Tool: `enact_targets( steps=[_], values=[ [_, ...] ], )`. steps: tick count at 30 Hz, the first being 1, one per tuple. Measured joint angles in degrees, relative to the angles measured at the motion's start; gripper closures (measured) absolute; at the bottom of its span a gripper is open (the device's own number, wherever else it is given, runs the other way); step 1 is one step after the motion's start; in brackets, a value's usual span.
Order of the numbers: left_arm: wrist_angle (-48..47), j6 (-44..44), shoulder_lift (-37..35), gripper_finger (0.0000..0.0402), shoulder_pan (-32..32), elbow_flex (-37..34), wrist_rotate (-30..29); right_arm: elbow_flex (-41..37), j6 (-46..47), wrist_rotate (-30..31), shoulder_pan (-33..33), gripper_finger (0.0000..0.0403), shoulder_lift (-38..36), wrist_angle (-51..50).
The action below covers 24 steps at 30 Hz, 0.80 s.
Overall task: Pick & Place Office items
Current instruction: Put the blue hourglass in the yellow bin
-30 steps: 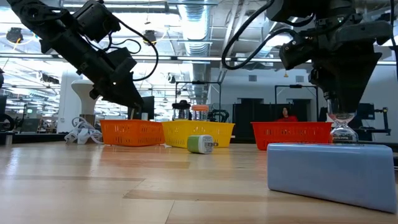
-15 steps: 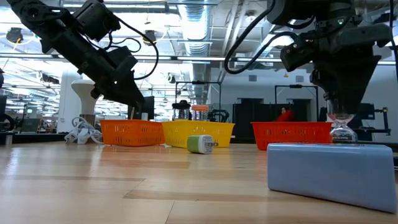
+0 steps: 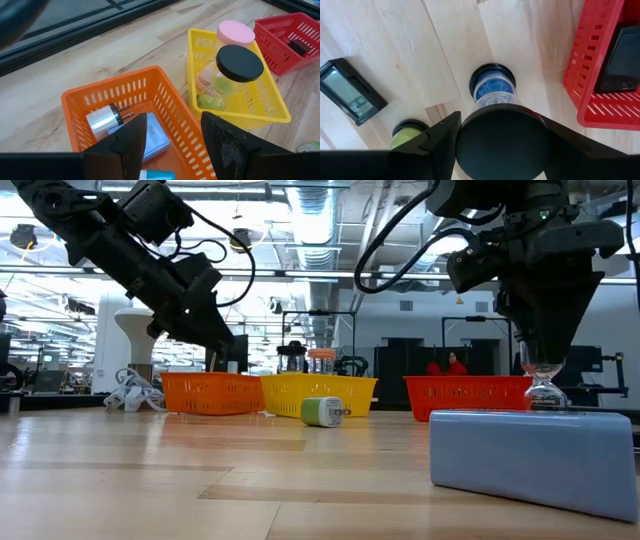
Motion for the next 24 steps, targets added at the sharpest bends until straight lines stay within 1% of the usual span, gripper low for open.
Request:
enact_targets(
  steps=[5,12,16,20,24],
  values=[
    [0.1,0.0,0.0,0.0221,0.0,0.0,0.0,0.0,-0.6,0.0,0.0,0.0205,0.0,0.0],
    [0.5,0.0,0.0,0.0221,0.0,0.0,0.0,0.0,-0.6,0.0,0.0,0.0204,0.0,0.5],
    [0.8,0.0,0.0,0.0221,0.0,0.0,0.0,0.0,-0.6,0.0,0.0,0.0192,0.0,1.4],
    [0.9,0.0,0.0,0.0221,0.0,0.0,0.0,0.0,-0.6,0.0,-0.1,0.0204,0.0,1.4],
    [0.9,0.0,0.0,0.0221,0.0,0.0,0.0,0.0,0.3,0.0,-0.1,0.0202,0.0,1.4]
  ],
)
